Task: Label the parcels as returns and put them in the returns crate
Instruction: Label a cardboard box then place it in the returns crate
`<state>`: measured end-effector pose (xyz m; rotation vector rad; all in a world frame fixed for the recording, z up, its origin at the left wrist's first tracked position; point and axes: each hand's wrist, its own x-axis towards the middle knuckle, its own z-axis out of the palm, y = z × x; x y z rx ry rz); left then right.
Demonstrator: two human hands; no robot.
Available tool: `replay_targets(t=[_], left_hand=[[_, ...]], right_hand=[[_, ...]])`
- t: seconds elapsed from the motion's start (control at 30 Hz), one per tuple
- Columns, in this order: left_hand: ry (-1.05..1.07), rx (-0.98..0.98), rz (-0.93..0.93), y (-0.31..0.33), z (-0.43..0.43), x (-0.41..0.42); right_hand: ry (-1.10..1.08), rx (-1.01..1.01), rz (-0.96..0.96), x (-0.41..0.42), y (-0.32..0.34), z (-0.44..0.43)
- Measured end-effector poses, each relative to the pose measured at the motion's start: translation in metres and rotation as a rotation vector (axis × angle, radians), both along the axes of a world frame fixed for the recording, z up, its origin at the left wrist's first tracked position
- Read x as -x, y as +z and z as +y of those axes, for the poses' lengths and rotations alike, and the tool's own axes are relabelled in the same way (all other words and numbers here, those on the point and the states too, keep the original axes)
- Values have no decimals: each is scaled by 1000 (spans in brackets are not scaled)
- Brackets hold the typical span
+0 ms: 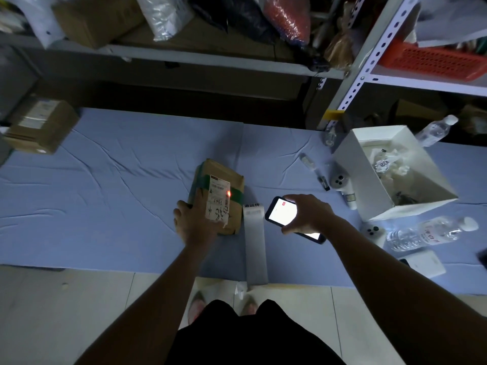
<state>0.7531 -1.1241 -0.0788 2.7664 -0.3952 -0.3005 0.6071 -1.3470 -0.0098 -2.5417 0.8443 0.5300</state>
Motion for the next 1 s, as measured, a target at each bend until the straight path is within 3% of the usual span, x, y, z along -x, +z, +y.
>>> replay_targets(t=[0.37, 0.7, 0.83, 0.9, 1.0], left_hand=[[-7, 285, 253, -17, 23, -22], [10, 249, 247, -9, 29, -10], [13, 196, 244, -10, 34, -15], [12, 164, 230, -4, 32, -17], [39, 120, 207, 4, 25, -18]], right_hand=[[-234, 54, 12, 26, -81, -11], [-143, 115, 21, 22, -123, -15], [-41, 283, 89, 17, -121, -14], [28, 301, -2, 10, -119, -11], [-45, 11, -327, -8, -114, 8]])
